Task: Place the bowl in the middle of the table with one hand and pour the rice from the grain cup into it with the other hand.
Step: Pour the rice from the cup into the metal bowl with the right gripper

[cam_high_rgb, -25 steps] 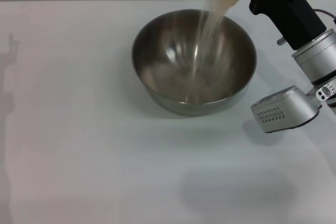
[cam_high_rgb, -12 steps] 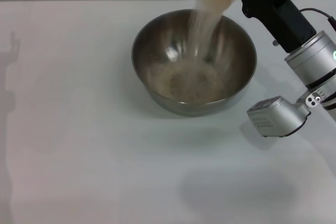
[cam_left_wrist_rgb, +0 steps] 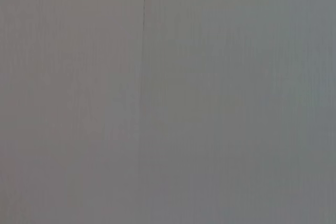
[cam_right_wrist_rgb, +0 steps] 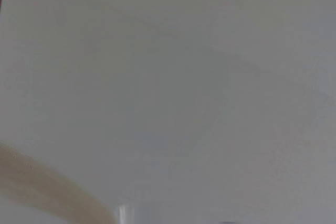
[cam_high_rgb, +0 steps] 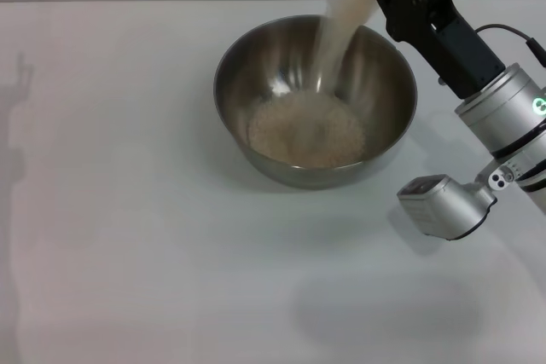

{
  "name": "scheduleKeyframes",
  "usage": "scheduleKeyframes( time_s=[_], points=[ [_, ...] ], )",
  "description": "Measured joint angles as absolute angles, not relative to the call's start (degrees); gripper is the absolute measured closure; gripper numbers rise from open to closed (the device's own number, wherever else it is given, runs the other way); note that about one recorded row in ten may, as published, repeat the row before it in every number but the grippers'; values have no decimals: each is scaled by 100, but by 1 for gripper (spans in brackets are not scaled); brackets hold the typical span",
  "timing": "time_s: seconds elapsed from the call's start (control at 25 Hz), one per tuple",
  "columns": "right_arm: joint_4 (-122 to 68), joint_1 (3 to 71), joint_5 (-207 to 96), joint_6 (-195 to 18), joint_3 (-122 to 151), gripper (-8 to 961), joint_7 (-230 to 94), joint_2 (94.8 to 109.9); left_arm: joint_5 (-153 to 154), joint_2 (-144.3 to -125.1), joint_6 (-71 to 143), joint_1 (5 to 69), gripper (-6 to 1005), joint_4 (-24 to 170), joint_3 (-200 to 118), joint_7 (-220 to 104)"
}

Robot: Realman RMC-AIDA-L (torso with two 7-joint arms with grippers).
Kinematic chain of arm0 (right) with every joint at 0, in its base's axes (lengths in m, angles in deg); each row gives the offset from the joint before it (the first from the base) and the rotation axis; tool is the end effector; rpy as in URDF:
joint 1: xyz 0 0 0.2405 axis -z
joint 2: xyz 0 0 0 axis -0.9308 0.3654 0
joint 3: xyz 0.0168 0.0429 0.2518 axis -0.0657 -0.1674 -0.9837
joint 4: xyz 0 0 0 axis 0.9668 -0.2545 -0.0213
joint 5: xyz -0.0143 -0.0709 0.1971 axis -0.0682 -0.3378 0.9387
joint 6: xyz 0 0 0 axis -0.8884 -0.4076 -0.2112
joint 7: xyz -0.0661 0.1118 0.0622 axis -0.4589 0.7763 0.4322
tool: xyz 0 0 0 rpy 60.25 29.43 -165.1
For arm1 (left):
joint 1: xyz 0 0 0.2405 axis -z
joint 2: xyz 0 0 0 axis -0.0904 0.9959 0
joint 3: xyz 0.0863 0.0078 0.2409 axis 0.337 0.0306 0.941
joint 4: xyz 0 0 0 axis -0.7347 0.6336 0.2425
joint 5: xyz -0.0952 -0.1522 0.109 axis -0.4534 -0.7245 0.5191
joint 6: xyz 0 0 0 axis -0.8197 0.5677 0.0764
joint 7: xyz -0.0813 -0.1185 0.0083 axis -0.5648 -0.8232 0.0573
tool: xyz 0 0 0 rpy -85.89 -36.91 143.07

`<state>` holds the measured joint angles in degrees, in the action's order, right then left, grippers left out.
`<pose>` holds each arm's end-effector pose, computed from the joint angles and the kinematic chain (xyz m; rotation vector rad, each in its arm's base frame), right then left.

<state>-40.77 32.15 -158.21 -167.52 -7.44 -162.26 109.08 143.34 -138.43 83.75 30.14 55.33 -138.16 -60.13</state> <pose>0.2043 0.3368 -0.0434 -1.1576 -1.3037 -0.0945 -0.3500 0.3647 0.0497 -1.2827 -0.5936 -0.6043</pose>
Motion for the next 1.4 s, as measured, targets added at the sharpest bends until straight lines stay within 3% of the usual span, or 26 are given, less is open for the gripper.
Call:
scheduleKeyframes(
  time_s=[1.4],
  points=[
    [-4368, 3312, -16196, -16622, -774, 948, -16459, 10917, 14333, -13816, 8384, 3034, 183, 5477, -13816, -5977]
  ],
)
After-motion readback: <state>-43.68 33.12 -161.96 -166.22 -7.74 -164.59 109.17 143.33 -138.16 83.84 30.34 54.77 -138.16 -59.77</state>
